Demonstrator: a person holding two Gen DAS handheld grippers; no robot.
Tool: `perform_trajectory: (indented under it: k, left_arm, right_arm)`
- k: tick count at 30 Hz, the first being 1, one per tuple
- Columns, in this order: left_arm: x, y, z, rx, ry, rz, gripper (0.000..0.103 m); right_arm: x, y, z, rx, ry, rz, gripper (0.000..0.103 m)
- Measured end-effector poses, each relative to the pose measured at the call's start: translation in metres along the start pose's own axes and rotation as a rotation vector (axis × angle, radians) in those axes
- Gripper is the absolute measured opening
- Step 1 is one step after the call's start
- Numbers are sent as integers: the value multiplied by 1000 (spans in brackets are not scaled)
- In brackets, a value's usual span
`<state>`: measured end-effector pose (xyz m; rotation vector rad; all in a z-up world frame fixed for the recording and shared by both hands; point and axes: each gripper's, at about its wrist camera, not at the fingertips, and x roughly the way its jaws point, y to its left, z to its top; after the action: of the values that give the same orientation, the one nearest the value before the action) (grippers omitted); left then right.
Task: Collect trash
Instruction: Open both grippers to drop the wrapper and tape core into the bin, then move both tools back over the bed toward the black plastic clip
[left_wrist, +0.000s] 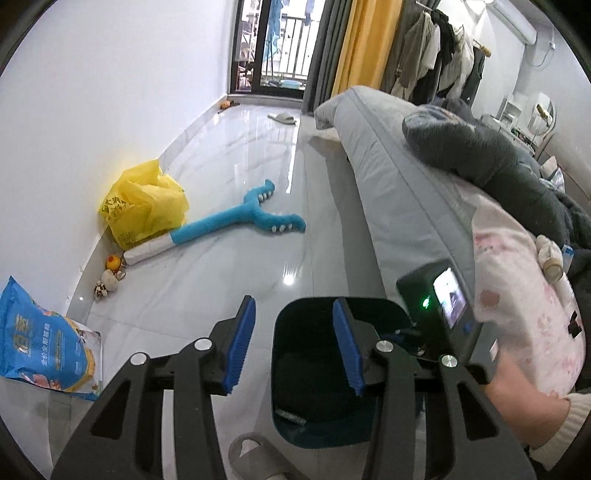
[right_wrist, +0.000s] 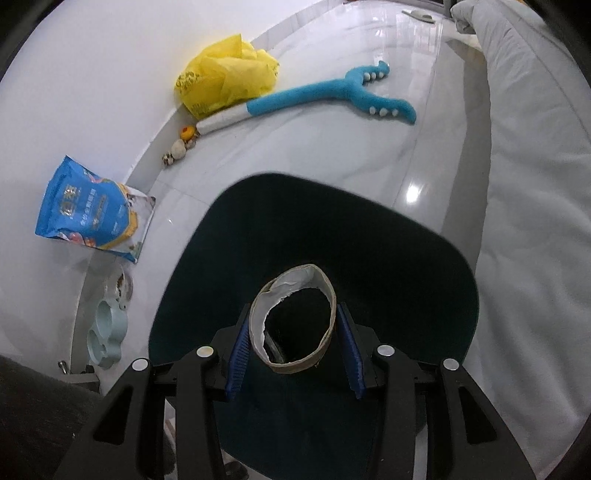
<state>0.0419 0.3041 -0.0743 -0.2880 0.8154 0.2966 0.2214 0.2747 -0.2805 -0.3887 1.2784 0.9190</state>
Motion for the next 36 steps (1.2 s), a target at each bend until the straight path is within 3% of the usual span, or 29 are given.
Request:
perform_trajectory:
  k: [3, 11, 18, 21, 23, 28, 36]
  left_arm:
    - [-7, -1, 5, 3, -26, 11, 47]
    - [-29, -20, 21, 15, -95, -19, 50]
    - [-42, -52, 35, 31, -143, -60, 55]
    - [-47, -66, 39, 45, -163, -70, 62]
    - [-50, -78, 41, 54, -179, -77, 69]
    - [-52, -104, 44, 74, -201, -91, 75]
    - [-43, -152, 41, 117, -182, -141, 75]
  right_arm:
    - [5, 1, -6, 1, 26, -18, 61]
    - [-28, 3, -10, 0, -32, 14, 63]
    - [-89, 0, -21, -7, -162, 51, 68]
    - [-115, -4, -29, -14, -225, 52, 71]
    - [-131, -9, -35, -24, -262, 42, 75]
    - [-167, -28, -54, -39, -340, -13, 81]
    - [-213, -76, -89, 24, -409, -78, 81]
